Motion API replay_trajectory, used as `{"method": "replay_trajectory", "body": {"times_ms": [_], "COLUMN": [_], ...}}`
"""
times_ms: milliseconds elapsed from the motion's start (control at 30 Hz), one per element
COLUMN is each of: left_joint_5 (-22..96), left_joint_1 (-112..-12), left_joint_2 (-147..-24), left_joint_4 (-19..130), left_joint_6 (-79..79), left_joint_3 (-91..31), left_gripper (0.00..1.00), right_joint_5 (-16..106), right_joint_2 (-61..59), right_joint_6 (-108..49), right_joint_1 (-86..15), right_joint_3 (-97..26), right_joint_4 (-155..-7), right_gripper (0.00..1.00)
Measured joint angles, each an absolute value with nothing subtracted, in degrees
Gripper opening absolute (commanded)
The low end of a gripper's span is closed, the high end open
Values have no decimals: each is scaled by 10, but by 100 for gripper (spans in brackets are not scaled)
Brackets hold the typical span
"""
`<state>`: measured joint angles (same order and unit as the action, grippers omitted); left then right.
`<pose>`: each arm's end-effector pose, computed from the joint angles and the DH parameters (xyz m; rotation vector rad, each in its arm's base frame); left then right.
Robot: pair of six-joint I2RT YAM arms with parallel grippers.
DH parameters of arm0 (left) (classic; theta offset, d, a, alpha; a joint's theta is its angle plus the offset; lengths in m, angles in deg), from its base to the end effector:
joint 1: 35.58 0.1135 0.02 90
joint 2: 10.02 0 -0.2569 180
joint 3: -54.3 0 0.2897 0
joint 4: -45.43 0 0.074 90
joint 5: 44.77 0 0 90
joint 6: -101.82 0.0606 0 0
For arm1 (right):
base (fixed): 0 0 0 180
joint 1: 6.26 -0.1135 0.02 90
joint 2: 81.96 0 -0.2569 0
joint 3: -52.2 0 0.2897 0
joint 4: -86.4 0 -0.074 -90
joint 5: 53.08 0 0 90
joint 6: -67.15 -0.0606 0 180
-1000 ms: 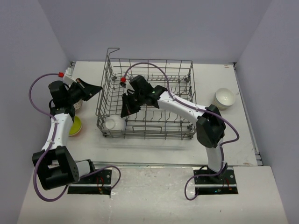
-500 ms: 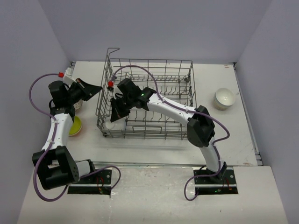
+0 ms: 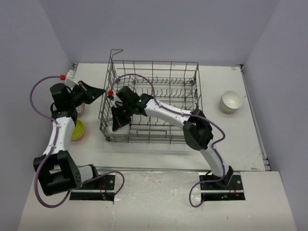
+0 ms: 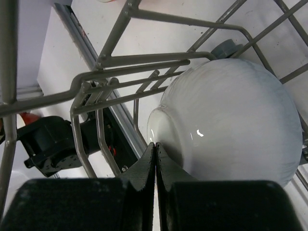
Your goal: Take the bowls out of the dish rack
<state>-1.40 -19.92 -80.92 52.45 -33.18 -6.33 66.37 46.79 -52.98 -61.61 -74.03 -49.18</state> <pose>0.3310 0.0470 0.2702 -0.4235 1.8748 -1.1053 0.2920 0.4750 0.2085 -0.8496 2.5348 1.2253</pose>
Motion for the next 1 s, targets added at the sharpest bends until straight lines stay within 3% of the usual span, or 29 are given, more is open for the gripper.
{"method": "replay_trajectory", "body": {"times_ms": [1000], "left_joint_5": [-8], "left_joint_1": [-200], "left_joint_2": [-805], "left_joint_4": [526], "left_joint_6": [-332], "left_joint_3": [-61], "left_gripper": [0], "right_joint_5": [627], "right_joint_2": [549], "right_joint_6": [-543], "right_joint_1": [-561], "right_joint_3": [-896], "right_joint_4": [-441], "right_gripper": [0]}}
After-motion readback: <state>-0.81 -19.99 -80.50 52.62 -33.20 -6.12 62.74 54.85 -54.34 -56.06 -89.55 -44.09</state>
